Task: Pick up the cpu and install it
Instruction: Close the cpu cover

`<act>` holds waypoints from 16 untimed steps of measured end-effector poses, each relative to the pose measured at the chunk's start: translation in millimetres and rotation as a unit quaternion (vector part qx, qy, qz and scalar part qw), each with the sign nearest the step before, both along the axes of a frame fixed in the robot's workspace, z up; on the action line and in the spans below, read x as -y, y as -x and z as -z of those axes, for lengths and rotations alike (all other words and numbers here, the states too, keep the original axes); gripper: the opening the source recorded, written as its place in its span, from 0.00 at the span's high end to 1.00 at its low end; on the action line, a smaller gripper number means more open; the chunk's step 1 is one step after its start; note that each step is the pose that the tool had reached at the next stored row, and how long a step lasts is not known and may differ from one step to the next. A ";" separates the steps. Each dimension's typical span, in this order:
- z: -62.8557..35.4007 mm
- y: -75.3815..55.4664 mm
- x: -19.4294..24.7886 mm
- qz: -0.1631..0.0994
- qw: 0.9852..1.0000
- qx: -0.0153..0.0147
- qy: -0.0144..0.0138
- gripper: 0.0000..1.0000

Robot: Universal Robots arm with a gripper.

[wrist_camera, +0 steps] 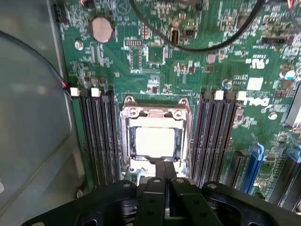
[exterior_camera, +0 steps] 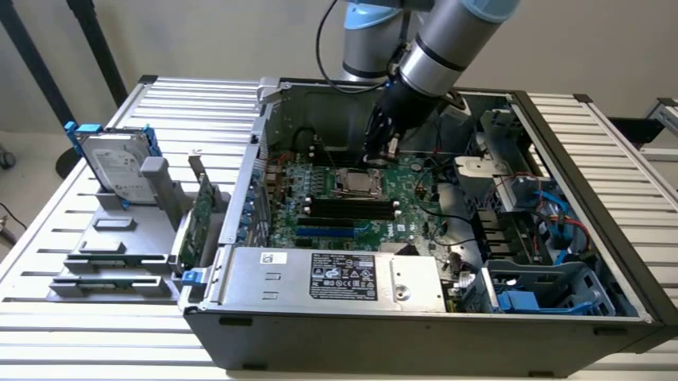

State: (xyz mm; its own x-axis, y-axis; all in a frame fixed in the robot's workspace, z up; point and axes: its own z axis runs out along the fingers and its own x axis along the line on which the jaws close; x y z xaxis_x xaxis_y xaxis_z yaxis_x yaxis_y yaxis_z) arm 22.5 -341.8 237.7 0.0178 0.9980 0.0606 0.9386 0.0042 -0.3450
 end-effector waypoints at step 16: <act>26.4 32.5 2.0 0.000 1.000 0.000 0.000 0.89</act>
